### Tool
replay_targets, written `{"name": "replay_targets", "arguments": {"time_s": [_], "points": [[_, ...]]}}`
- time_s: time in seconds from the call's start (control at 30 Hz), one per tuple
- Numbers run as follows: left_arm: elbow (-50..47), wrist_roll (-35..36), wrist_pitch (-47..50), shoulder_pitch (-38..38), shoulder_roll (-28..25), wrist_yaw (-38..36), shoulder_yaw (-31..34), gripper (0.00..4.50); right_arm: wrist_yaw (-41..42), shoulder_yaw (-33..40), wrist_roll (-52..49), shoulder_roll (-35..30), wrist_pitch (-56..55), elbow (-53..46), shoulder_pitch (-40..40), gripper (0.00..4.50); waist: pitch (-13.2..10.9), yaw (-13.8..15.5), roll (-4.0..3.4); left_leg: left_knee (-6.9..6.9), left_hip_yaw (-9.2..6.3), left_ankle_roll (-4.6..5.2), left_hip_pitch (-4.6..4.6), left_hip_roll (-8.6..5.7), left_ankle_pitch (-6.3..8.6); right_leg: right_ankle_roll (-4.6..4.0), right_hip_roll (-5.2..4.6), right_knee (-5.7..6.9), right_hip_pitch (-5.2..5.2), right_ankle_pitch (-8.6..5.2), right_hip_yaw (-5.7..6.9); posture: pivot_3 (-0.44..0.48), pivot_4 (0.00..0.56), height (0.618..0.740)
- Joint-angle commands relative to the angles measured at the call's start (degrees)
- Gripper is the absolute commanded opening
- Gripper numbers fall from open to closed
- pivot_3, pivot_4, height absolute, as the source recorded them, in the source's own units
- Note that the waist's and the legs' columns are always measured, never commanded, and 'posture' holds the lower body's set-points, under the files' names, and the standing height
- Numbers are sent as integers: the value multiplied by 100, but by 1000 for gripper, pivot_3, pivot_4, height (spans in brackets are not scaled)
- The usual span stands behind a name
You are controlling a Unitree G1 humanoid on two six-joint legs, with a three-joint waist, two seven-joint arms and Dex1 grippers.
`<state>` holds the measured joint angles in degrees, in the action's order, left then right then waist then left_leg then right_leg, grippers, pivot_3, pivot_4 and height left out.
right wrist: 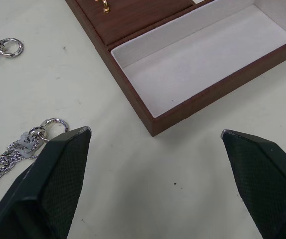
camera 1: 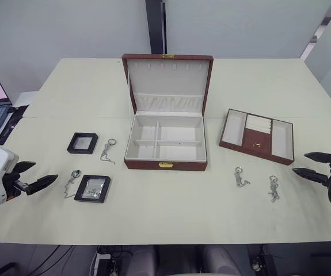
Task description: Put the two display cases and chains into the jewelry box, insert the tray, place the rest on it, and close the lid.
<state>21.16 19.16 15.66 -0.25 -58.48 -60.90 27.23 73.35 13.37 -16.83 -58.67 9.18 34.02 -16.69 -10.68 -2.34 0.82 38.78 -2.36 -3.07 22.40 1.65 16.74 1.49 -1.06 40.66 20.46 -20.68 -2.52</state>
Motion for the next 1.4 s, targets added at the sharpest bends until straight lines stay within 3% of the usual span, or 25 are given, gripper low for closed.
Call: {"name": "replay_targets", "arguments": {"time_s": [0.03,1.17,1.3,1.4], "points": [[30,4,-64,-28,-147,18,159,4500,19,100,11,-129,-105,-14,-74,4461,0,0,0,0,0,0,0,0,0,0,0,0,0,0,0,0,150,740],[-160,-203,168,-127,-198,288,87,4500,53,136,-6,-156,-156,226,-81,4461,0,-5,0,2,1,0,0,-1,0,0,0,6,1,0,-1,0,150,740],[-289,-81,292,-300,-93,425,145,4500,18,357,-317,-97,119,-155,-96,4461,0,-4,0,2,1,0,0,0,0,0,0,7,2,0,0,0,150,740],[-758,141,648,-533,186,706,92,4500,-205,585,-806,130,766,-1152,-2,4461,1,1,-1,3,1,0,0,0,0,0,0,8,2,0,-1,0,150,740]]}}
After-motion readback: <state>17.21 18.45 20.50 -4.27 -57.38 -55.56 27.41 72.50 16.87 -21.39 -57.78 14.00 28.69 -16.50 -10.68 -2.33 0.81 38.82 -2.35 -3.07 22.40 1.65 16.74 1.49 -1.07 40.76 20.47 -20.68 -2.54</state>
